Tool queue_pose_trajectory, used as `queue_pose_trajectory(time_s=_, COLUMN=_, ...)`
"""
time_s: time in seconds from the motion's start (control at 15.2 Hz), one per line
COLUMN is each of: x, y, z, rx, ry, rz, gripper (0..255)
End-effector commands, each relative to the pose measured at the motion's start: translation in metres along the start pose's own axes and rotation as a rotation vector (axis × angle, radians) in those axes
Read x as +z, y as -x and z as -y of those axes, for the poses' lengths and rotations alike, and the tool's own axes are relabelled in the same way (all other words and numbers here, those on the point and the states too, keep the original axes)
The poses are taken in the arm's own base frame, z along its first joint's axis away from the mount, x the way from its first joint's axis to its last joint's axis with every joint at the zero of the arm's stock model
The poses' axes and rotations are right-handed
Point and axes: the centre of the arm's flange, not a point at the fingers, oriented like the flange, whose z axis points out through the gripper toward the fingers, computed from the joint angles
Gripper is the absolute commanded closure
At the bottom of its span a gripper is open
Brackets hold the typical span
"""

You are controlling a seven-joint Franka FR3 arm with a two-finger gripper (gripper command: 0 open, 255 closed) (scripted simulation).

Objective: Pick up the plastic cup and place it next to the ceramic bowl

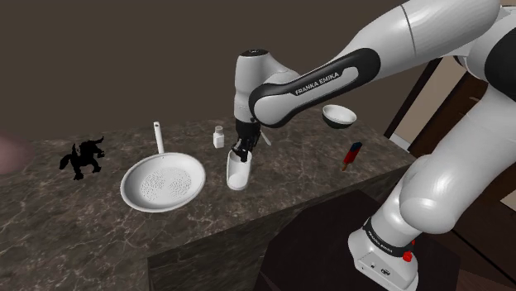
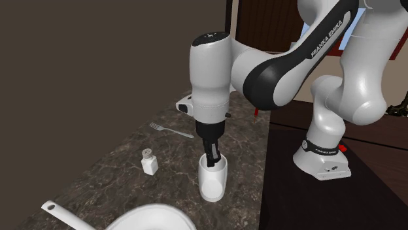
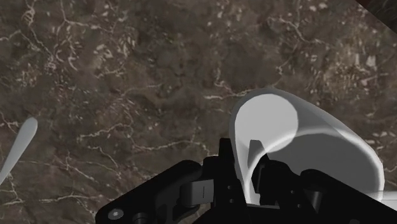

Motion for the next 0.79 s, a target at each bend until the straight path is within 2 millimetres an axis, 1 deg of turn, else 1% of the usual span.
queue_pose_trajectory(time_s=0.0, x=-0.005, y=0.000, z=0.000, rx=0.000, ry=0.000, rz=0.000, gripper=255)
queue_pose_trajectory(time_s=0.73, x=-0.063, y=0.002, z=-0.001, rx=0.000, ry=0.000, rz=0.000, gripper=255)
